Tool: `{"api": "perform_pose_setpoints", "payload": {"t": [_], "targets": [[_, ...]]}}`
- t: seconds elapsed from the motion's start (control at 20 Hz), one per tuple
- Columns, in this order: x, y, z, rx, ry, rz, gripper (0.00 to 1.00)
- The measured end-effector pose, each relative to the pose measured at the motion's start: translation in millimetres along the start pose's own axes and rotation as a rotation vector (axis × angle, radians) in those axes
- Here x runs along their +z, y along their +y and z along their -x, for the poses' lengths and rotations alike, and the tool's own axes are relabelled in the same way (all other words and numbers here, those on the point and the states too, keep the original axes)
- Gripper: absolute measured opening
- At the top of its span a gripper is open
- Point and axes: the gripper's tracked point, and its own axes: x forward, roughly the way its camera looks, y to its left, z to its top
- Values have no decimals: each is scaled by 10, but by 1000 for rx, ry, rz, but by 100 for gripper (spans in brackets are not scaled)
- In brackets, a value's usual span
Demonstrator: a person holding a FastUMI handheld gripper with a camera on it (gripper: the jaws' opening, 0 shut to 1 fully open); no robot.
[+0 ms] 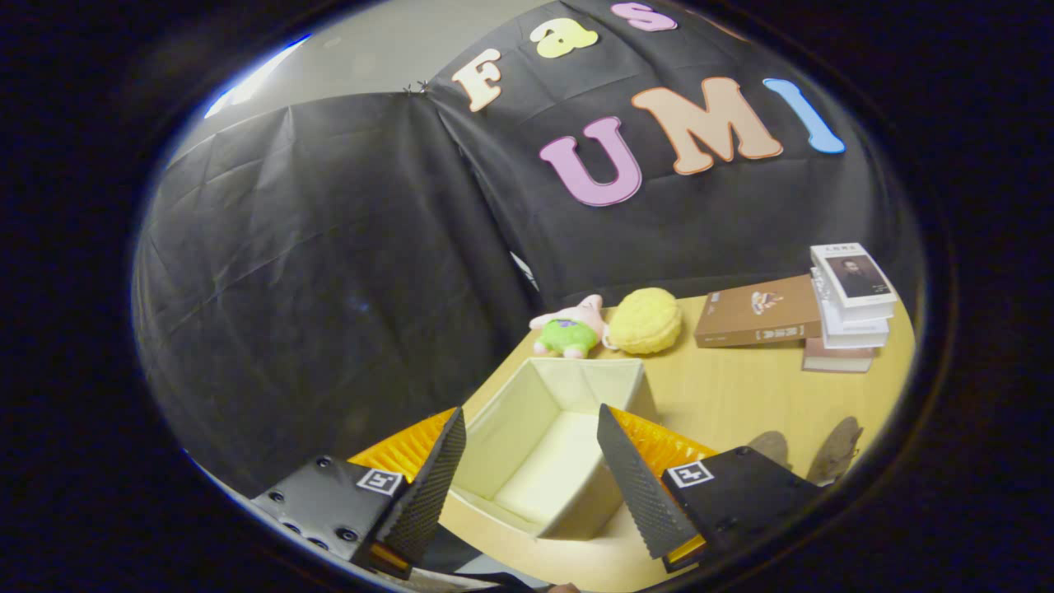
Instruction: Open the storage box then place both shoes into the box .Put the left shoe in first, then the right shoe, with the right side of both shoes facing outward in a uniform manner.
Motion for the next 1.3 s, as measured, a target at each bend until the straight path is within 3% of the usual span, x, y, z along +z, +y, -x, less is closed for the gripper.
{"api": "perform_pose_setpoints", "payload": {"t": [0.45, 0.95, 1.3], "targets": [[-354, -1115, 493, -186, 40, 111, 100], [-1095, -1942, 608, -285, 193, 136, 100], [-1588, -2323, 413, -305, 322, 105, 100]]}}
